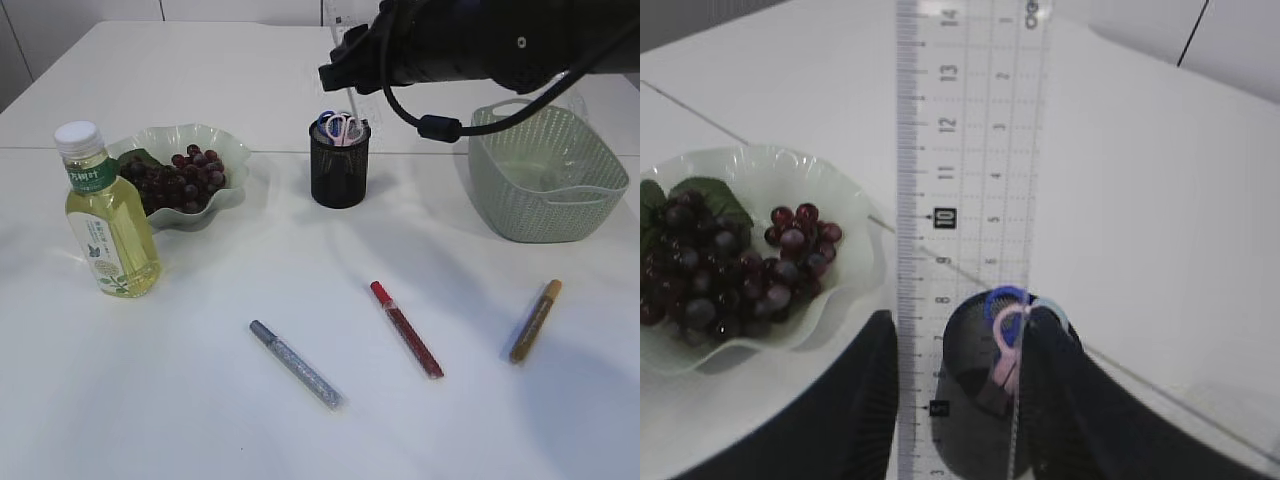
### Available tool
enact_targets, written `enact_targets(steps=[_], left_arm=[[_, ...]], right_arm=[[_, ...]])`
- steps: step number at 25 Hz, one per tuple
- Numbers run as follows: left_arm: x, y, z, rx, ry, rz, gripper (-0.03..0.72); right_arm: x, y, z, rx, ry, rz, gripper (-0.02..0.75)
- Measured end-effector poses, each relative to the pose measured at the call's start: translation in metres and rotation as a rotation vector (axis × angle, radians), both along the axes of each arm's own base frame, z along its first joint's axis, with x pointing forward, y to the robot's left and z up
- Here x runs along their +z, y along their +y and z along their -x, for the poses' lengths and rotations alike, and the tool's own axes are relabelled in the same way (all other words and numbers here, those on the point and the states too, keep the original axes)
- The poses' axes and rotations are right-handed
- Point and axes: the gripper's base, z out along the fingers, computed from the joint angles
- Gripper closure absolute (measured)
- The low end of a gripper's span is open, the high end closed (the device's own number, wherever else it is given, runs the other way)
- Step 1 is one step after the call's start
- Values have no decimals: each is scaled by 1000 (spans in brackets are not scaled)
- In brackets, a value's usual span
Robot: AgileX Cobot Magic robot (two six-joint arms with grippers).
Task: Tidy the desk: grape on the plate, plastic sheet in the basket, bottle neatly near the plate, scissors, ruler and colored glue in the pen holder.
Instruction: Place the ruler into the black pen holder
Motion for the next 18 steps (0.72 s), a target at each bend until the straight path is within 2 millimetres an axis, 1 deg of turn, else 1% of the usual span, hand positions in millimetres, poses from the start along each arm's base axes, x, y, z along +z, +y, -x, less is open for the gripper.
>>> enact_targets(steps=[2, 8, 13, 18], left_arm=[[0, 0, 0, 0, 0, 0, 296], [0, 0, 0, 0, 0, 0, 297], [0, 0, 0, 0, 0, 0, 298], [0, 0, 0, 0, 0, 0, 298]], right_arm=[[-3, -1, -6, 2, -39, -12, 449], [-23, -5, -24, -6, -101, -44, 449], [-37, 0, -33, 10, -163, -78, 449], [-44, 5, -44, 16, -197, -96, 449]])
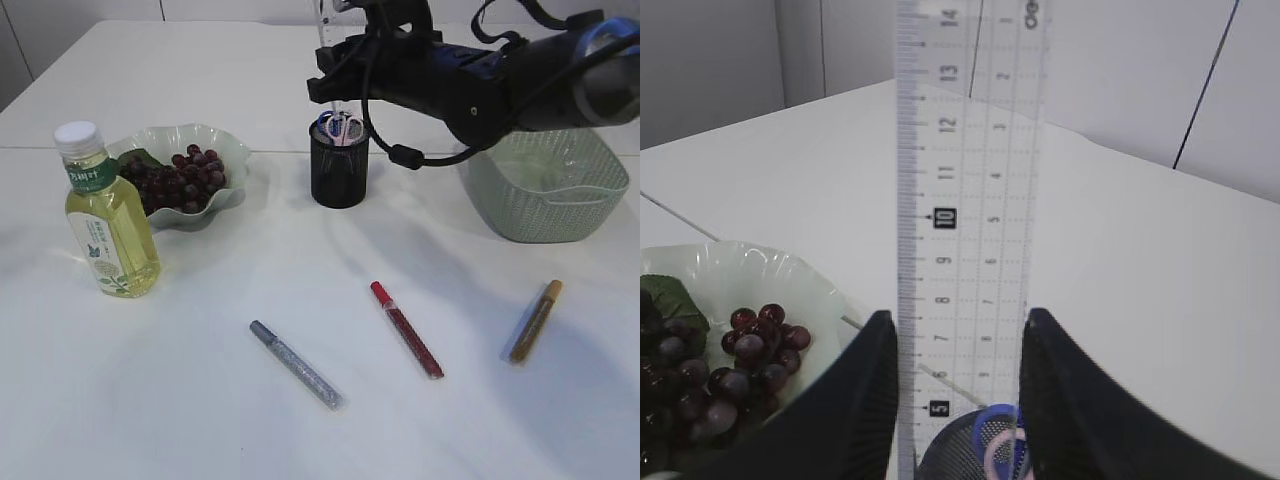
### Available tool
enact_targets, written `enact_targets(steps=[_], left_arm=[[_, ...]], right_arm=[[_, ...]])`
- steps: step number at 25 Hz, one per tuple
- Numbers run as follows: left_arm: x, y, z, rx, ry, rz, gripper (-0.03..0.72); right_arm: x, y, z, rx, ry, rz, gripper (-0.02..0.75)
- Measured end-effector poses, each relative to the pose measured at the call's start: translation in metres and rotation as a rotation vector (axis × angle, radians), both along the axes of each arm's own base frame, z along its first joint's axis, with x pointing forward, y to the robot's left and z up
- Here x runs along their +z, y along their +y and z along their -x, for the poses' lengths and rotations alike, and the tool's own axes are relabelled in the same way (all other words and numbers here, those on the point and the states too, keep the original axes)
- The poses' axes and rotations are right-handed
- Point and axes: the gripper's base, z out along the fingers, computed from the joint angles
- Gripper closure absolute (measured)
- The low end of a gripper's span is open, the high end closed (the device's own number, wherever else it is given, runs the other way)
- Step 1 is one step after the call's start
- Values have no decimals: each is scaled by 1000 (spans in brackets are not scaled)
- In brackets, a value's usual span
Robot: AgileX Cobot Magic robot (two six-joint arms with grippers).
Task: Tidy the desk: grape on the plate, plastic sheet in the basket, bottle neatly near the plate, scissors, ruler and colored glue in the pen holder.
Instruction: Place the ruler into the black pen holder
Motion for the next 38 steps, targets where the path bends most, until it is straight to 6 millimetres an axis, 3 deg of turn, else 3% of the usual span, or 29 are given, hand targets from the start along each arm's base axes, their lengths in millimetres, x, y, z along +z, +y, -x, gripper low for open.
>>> enact_targets(steps=[8, 17, 31, 38], left_arm=[[0, 0, 0, 0, 0, 0, 305], [0, 0, 0, 0, 0, 0, 309], [0, 0, 0, 0, 0, 0, 313], [0, 0, 0, 0, 0, 0, 313]], right_arm=[[-17, 7, -21, -2, -2, 0, 450], [-28, -5, -37, -38, 5, -1, 450], [-44, -2, -50, -44, 14, -6, 450], [-65, -1, -55, -50, 60, 7, 450]])
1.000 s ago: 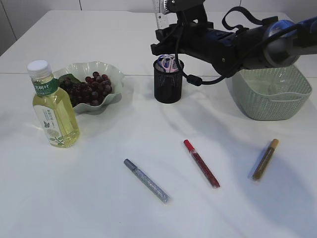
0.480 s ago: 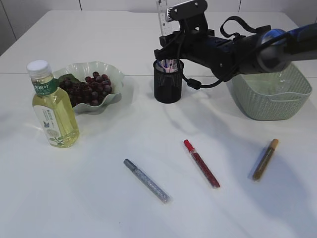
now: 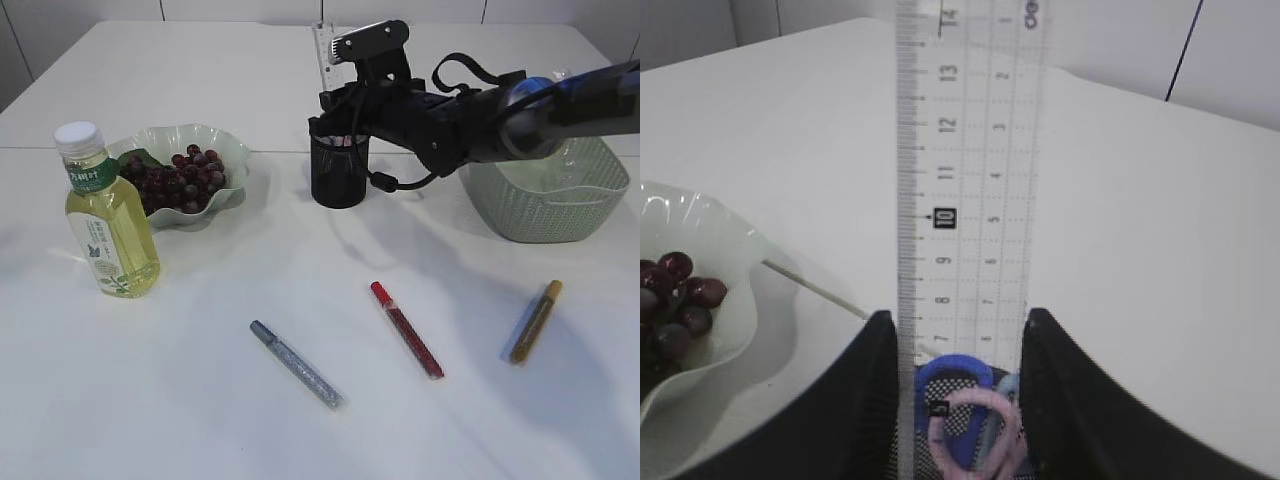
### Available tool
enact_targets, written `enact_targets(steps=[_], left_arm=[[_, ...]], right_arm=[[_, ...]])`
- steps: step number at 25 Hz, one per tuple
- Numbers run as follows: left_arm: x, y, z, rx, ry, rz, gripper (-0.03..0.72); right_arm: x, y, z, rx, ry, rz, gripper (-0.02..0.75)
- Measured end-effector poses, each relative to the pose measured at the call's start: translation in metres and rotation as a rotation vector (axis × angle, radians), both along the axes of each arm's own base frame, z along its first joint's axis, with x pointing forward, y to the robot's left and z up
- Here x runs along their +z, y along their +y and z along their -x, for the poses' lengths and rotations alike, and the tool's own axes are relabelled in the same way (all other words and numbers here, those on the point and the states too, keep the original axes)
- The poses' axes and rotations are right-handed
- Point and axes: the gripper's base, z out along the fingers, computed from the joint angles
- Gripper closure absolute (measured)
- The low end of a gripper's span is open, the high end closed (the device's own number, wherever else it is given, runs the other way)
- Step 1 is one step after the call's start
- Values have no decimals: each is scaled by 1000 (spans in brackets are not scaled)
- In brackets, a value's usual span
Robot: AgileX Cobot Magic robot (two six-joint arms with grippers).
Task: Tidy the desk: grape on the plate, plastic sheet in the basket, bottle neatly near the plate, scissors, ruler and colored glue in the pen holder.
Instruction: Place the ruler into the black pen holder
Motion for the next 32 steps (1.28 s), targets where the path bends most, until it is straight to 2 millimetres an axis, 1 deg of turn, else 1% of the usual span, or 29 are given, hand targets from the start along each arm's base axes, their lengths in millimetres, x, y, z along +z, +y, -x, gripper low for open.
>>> enact_targets(steps=[20, 24, 29, 32], left_arm=[[0, 0, 0, 0, 0, 0, 317], [0, 0, 0, 0, 0, 0, 317], [0, 0, 0, 0, 0, 0, 317], [0, 0, 0, 0, 0, 0, 317]], right_arm=[[-3, -1, 0, -5, 34, 13, 448], [-3, -1, 1, -6, 36, 13, 426], [-3, -1, 1, -8, 39, 7, 379], [-3, -1, 1, -8, 39, 7, 368]])
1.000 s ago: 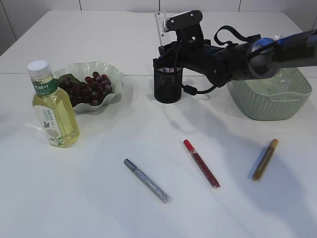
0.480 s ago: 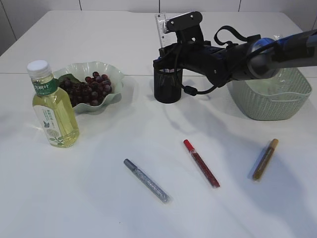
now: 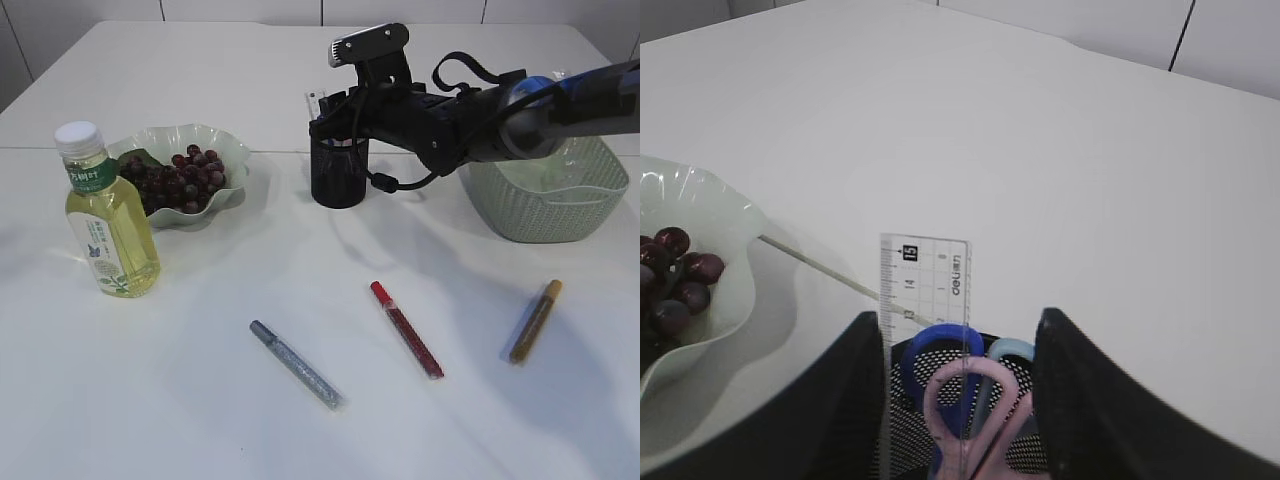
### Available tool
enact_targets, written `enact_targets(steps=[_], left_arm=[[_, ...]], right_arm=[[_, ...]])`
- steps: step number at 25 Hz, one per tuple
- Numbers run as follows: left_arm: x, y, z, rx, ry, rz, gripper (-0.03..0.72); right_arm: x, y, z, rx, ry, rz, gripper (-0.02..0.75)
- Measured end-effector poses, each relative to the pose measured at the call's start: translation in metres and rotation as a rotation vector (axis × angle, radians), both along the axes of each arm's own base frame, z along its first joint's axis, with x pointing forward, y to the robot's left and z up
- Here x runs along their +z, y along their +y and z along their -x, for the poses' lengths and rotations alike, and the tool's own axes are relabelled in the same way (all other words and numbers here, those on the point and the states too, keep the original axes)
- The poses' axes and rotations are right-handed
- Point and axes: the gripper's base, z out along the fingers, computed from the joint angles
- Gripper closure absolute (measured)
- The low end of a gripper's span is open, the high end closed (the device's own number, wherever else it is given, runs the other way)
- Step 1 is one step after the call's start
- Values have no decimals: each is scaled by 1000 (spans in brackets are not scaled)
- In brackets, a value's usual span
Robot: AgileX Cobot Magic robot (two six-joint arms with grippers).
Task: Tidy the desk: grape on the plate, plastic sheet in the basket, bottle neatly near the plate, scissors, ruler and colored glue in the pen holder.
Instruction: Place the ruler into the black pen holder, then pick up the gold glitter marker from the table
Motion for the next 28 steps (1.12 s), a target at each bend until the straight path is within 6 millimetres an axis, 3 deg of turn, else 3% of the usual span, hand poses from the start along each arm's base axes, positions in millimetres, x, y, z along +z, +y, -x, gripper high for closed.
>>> enact_targets(steps=[6, 12, 21, 25, 28], left_arm=[[0, 0, 0, 0, 0, 0, 317], [0, 0, 0, 0, 0, 0, 317], [0, 0, 0, 0, 0, 0, 317], [0, 0, 0, 0, 0, 0, 317], [0, 0, 0, 0, 0, 0, 317]], right_arm=[[10, -2, 3, -7, 29, 15, 363], [68, -13, 23, -47, 134, 48, 363], [153, -35, 88, -116, 430, -12, 363], [171, -41, 116, -108, 577, -22, 363], [170, -44, 135, -101, 739, 20, 363]])
